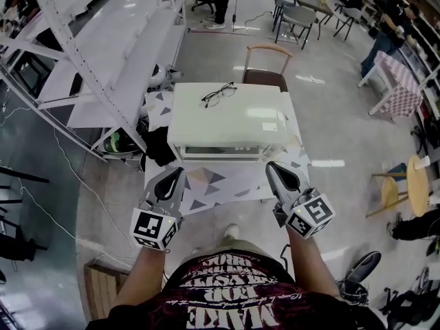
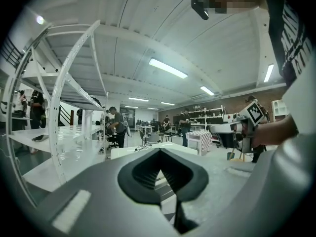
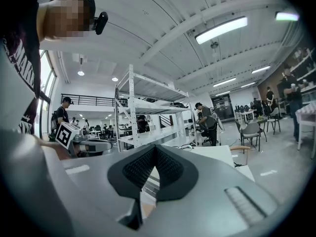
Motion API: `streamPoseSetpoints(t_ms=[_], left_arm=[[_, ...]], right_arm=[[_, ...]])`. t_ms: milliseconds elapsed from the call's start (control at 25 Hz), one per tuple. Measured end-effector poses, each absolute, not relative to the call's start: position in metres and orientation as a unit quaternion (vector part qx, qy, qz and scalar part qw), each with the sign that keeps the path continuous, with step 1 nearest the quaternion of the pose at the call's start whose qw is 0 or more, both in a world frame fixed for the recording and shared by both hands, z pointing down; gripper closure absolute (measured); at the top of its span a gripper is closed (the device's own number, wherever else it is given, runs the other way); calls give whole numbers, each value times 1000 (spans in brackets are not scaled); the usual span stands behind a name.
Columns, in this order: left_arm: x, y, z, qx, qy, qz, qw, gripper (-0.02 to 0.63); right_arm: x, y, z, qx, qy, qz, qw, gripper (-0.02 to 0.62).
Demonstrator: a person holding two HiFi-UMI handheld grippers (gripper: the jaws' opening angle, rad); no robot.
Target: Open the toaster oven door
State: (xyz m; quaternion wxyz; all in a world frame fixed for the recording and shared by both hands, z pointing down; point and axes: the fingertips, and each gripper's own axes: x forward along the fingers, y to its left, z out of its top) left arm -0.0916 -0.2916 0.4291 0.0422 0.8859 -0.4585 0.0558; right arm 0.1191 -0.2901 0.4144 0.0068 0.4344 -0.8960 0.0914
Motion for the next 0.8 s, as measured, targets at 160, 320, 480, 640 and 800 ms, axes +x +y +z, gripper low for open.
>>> streamPoseSetpoints(t_ms=[160,320,480,640,800], left_arm=[[-83,-304,426,878,-475,51,41,604],[-76,-316,426,868,-493,50,41,604],[-67,-321,428,860,-506,59,33,604],[-63,-318,436,856,-510,78,35,604],[-71,-321,442,848,-520,89,41,604]], right_arm=[[128,-308,411,419,-904,82,9,569],[137,-322,412,403,-912,77,12,569],[147,-335,416,392,-917,75,9,569],[149,-343,420,384,-920,84,2,569],[143,-347,423,373,-923,89,-1,569]])
